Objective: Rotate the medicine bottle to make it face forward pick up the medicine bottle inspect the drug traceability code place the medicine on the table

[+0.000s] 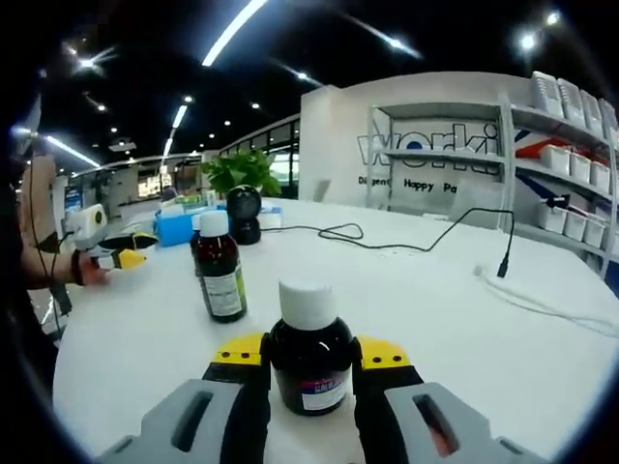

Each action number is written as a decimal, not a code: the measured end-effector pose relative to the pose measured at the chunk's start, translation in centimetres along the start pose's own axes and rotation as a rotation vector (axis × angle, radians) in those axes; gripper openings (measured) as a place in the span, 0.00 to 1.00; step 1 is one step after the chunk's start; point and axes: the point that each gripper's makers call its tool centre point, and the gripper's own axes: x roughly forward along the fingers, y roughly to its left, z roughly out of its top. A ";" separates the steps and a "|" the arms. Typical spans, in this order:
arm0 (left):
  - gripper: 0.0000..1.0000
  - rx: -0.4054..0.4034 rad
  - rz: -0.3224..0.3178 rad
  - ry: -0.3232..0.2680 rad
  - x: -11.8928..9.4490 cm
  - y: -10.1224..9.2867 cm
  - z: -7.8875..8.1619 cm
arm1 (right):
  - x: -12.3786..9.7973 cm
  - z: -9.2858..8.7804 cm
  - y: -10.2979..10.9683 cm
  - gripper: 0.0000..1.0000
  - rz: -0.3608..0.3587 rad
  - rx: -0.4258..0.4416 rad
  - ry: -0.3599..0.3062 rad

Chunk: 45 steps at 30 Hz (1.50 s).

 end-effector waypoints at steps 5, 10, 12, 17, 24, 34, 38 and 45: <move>0.30 0.006 0.003 0.021 0.2 0.2 -0.3 | 0.0 -0.1 -0.1 0.28 -0.082 0.025 -0.005; 0.31 0.038 -0.008 0.018 0.4 0.1 -0.2 | -0.1 -0.1 -0.3 0.29 -0.143 0.048 -0.022; 0.31 0.057 -0.003 0.011 0.4 0.1 0.0 | -0.1 -0.1 -0.3 0.29 -0.162 0.055 -0.025; 0.29 0.061 -0.007 -0.013 0.3 0.1 0.5 | -0.2 -0.2 -0.6 0.28 -0.240 0.065 -0.011; 0.20 0.071 -0.012 -0.023 -0.1 -0.5 0.6 | -0.3 -0.4 -1.2 0.29 -0.356 0.097 -0.009; 0.23 0.047 -0.004 -0.012 -0.2 -0.4 0.4 | -0.8 -0.4 -1.5 0.29 -0.460 0.111 -0.019; 0.23 0.048 -0.005 -0.009 -0.2 -0.5 0.4 | -0.7 -0.4 -1.5 0.29 -0.458 0.104 -0.019; 0.22 0.048 -0.013 -0.006 -0.2 -0.6 0.3 | -0.7 0.3 -0.7 0.50 -0.377 0.126 -0.098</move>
